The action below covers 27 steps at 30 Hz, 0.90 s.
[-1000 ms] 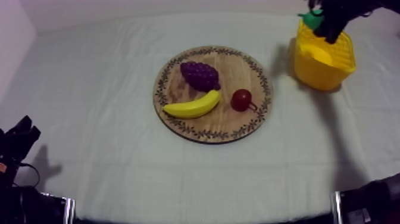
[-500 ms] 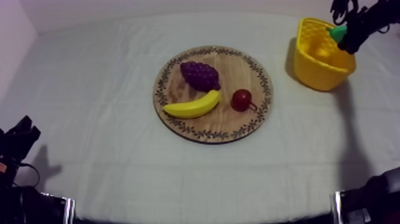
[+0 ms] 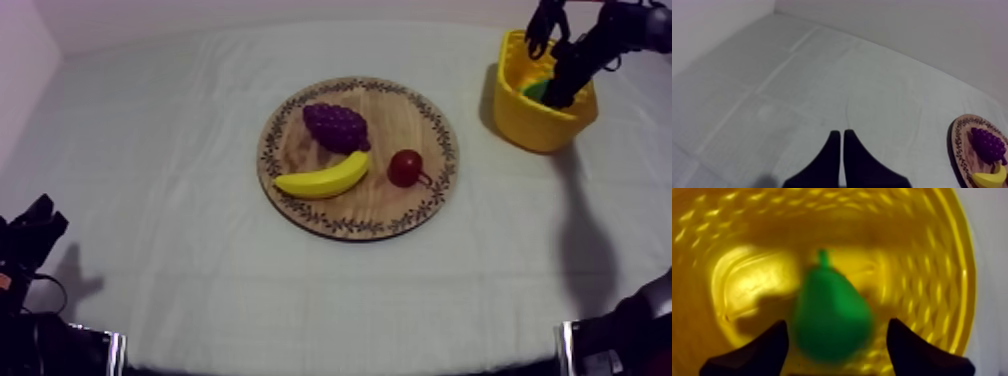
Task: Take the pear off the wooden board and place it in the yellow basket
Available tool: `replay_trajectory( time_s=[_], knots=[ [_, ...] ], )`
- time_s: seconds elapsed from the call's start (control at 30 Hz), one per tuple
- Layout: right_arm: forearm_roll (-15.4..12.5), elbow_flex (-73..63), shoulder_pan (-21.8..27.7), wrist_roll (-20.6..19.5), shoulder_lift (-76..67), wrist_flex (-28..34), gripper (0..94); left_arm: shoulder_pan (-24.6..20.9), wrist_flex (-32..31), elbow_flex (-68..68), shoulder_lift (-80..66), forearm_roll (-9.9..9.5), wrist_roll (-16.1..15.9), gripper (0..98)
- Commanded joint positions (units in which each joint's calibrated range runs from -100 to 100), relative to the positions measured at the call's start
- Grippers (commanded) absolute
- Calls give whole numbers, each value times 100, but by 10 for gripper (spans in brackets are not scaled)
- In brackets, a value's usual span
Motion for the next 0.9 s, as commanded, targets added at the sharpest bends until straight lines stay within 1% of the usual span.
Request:
replay_trajectory(
  time_s=[0.0, 0.07, 0.1, 0.13, 0.17, 0.3, 0.33, 0.4, 0.47, 0.53, 0.7, 0.77, 0.87],
  knots=[
    [2, 9, -2, -44, -15, -22, 638, 0, -3, 0, -1, -1, 1, 1],
    [0, 58, -5, -92, -64, -67, 640, 0, -3, 0, -1, -1, 1, 1],
    [4, 96, -6, -123, -102, -99, 628, 0, -3, 0, -1, -1, 1, 1],
    [12, 145, -6, -166, -155, -141, 594, 0, -3, 0, -1, -1, 1, 1],
    [21, 204, -7, -218, -222, -195, 536, 0, -3, 0, -1, -1, 1, 1],
    [-53, 601, 27, -447, -671, -557, 225, 0, -3, 0, -1, -1, 1, 1],
    [-98, 716, 44, -516, -822, -653, 163, 0, -3, 0, -1, -1, 1, 1],
    [-180, 934, 83, -707, -1161, -784, 84, 0, -3, 0, -1, -1, 1, 1],
    [-216, 1170, 134, -1015, -1541, -888, 45, 0, -3, 0, -1, -1, 1, 1],
    [-273, 1458, 205, -1267, -1954, -980, 26, 0, -3, 0, -1, -1, 1, 1],
    [-644, 2502, 412, -1562, -3126, -1287, 11, 0, -3, 0, -1, -1, 1, 1],
    [-698, 3037, 452, -1710, -3665, -1427, 13, 0, -3, 0, -1, -1, 1, 1],
    [-709, 3857, 483, -1910, -4544, -1577, 16, 0, -3, 0, -1, -1, 1, 1]
  ],
)
